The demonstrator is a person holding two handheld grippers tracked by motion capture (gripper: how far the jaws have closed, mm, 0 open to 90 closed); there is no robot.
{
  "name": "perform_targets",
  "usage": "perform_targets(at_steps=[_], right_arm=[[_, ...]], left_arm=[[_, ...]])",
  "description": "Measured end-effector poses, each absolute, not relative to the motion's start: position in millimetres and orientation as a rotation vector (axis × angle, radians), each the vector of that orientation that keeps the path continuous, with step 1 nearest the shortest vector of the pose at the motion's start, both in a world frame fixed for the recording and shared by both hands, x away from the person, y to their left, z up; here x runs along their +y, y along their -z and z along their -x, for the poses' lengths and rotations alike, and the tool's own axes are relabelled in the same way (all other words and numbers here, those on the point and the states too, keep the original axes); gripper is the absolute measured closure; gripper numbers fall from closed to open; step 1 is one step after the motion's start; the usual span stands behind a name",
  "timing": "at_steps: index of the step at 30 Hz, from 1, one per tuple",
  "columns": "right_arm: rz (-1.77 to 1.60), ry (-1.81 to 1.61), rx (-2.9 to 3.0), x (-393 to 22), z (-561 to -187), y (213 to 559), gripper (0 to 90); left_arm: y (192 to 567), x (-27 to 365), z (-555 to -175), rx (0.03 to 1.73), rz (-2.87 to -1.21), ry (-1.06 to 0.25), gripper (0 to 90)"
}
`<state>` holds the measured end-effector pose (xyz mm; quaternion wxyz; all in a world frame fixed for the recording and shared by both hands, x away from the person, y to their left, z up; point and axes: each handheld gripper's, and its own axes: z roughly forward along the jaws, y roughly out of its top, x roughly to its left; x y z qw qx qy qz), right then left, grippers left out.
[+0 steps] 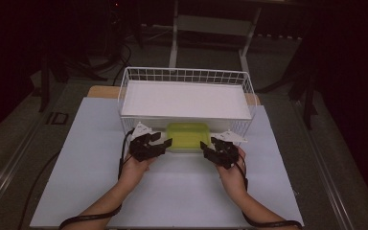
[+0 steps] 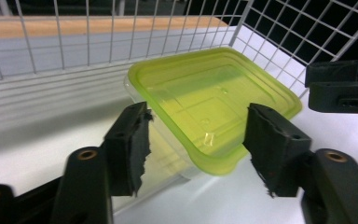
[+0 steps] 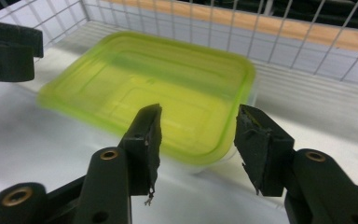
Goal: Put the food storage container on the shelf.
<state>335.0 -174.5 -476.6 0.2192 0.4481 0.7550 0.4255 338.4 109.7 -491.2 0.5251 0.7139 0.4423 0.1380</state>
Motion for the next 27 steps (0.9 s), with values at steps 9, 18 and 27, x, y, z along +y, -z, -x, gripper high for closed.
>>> perform_targets(at_steps=[9,18,27], right_arm=[[-1.208,-1.183,2.191,-166.7,-316.9,479.0,87.0],[-1.194,-1.175,2.259,-154.6,-313.7,483.3,90.0],[-1.201,-1.162,2.283,-145.9,-317.6,491.9,90.0]], left_arm=[[481.4,130.7,-316.1,0.963,-1.688,-0.253,30.8],[486.3,140.0,-294.0,0.956,-1.710,-0.170,4.4],[502.7,136.2,-275.8,0.905,-1.727,-0.213,0.8]])
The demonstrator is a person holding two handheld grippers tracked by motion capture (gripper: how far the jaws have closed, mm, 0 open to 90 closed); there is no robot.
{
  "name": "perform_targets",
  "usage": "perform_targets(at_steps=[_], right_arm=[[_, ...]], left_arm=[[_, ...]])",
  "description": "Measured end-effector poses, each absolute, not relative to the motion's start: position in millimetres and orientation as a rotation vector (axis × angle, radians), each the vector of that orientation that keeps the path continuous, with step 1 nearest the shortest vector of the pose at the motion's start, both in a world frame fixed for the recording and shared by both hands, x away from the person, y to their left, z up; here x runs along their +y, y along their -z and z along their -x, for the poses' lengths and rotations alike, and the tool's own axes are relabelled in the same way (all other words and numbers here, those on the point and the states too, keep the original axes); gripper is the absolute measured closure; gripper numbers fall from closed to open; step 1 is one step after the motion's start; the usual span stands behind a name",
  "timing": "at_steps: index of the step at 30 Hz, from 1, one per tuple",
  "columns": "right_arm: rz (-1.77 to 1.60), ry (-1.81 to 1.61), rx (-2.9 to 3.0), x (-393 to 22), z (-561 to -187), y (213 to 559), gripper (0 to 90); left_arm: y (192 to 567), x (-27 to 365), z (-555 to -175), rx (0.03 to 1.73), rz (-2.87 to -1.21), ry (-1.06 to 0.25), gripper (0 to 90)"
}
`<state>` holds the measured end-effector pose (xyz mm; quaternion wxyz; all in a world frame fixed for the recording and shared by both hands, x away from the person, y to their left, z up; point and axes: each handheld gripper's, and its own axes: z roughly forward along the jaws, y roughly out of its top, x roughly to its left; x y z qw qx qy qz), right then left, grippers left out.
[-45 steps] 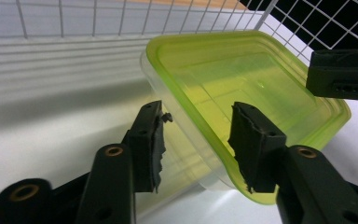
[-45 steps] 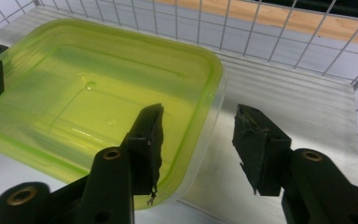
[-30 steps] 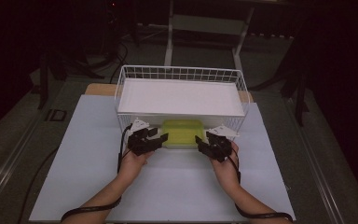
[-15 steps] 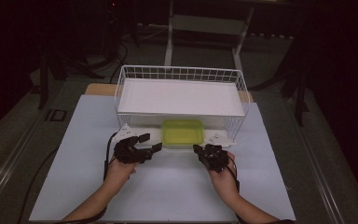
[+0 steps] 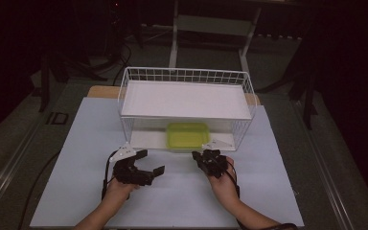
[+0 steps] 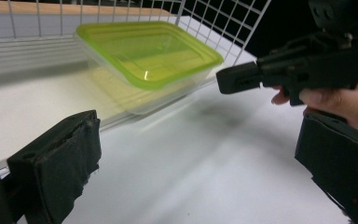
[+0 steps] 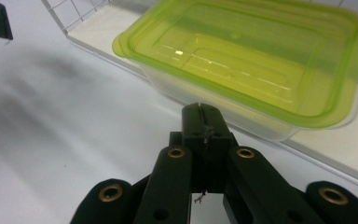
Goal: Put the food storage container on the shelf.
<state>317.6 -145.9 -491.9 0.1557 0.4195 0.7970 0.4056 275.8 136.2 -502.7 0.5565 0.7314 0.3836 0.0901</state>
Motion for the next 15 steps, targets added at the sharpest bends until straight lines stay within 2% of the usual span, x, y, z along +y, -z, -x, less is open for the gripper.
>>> perform_targets(at_steps=[7,15], right_arm=[[-1.220,-1.147,2.285,-138.5,-328.3,501.8,90.0],[-1.237,-1.128,2.285,-129.1,-341.4,511.8,90.0]], left_arm=[[504.2,132.3,-270.2,0.874,-1.727,-0.345,0.9],[506.0,138.4,-272.2,0.898,-1.708,-0.342,0.9]])
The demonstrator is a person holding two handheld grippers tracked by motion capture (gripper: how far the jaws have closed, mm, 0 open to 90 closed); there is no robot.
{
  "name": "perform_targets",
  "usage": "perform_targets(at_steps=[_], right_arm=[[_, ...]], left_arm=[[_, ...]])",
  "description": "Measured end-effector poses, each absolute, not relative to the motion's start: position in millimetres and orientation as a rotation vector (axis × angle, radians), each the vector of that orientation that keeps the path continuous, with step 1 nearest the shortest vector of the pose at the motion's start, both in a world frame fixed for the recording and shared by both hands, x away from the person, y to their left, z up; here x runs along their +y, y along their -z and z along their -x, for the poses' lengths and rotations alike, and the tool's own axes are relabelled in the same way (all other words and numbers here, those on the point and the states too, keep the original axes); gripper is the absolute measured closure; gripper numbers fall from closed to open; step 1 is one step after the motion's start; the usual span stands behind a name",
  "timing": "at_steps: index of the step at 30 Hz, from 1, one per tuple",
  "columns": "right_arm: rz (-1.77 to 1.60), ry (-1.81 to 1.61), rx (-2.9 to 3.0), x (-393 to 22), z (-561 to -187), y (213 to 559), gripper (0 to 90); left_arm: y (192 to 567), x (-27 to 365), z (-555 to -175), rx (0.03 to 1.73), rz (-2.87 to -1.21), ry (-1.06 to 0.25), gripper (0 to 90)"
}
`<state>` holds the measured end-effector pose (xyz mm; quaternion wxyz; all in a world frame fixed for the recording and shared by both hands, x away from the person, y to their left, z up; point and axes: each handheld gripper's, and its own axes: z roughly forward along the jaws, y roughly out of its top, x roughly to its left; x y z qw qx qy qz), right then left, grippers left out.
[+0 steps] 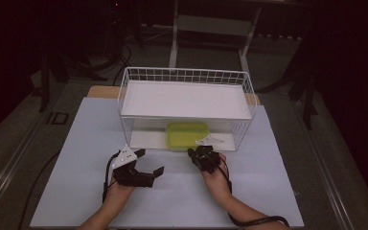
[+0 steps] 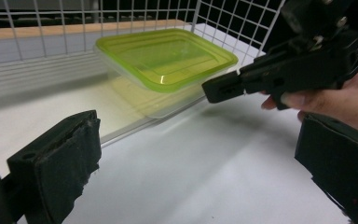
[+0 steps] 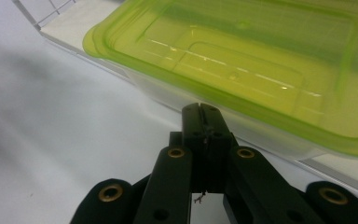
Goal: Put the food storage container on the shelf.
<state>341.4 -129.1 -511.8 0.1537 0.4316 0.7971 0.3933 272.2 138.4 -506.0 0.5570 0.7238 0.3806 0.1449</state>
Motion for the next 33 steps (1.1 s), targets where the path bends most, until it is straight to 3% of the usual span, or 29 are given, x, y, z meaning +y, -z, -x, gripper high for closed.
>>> perform_targets(at_steps=[33], right_arm=[[-1.314,-1.149,2.174,-114.5,-396.8,512.6,89.5]], left_arm=[[508.2,144.5,-272.6,0.931,-1.686,-0.337,0.9]])
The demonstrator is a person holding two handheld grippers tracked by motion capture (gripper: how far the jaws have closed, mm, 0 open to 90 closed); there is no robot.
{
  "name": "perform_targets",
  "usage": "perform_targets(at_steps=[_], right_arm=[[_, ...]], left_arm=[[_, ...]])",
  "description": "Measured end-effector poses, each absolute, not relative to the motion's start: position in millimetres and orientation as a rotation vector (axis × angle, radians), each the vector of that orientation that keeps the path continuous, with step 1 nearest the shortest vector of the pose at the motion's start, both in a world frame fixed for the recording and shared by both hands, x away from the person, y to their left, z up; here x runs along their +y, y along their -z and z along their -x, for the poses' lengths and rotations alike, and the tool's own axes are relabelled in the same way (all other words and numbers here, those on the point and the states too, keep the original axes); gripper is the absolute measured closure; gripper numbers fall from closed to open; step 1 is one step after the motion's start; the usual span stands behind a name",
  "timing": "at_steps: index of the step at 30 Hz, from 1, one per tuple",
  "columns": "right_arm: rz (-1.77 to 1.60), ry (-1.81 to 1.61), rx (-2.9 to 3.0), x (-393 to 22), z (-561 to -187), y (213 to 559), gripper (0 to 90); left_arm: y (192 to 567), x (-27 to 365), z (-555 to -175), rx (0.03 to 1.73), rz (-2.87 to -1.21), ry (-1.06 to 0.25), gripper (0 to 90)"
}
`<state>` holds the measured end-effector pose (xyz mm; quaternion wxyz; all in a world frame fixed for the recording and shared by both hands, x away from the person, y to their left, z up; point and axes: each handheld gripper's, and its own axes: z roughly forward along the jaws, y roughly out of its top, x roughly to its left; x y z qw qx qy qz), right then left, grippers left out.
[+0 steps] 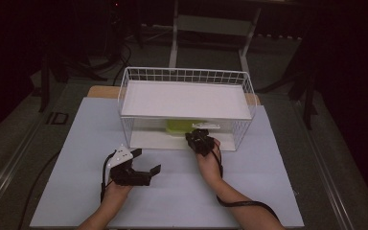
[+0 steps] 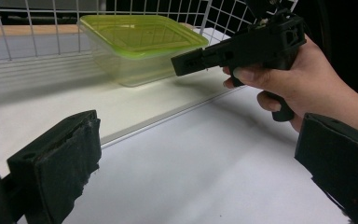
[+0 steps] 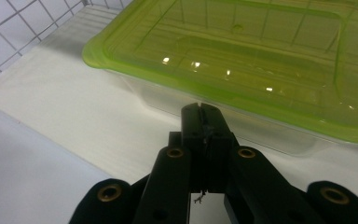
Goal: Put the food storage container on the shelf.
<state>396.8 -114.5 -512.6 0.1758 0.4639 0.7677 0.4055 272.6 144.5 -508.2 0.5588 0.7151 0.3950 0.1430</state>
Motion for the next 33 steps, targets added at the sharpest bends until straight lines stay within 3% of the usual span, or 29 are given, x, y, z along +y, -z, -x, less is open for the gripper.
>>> perform_targets(at_steps=[17,21,23,30,33], right_arm=[[-1.246,-1.163,2.186,-124.4,-373.0,505.4,81.0],[-1.238,-1.193,2.187,-132.9,-364.4,503.4,68.7],[-1.217,-1.204,2.180,-136.6,-360.1,500.7,57.5],[-1.187,-1.246,2.167,-146.4,-345.9,490.9,43.7],[-1.168,-1.294,2.190,-150.6,-339.8,489.3,29.2]], left_arm=[[505.6,143.8,-271.3,0.917,-1.675,-0.341,0.9],[504.3,142.3,-270.4,0.910,-1.674,-0.334,0.9],[503.2,140.9,-270.3,0.905,-1.674,-0.333,0.9],[499.8,135.8,-269.5,0.880,-1.683,-0.329,0.9],[498.0,134.5,-268.8,0.872,-1.689,-0.328,0.9]])
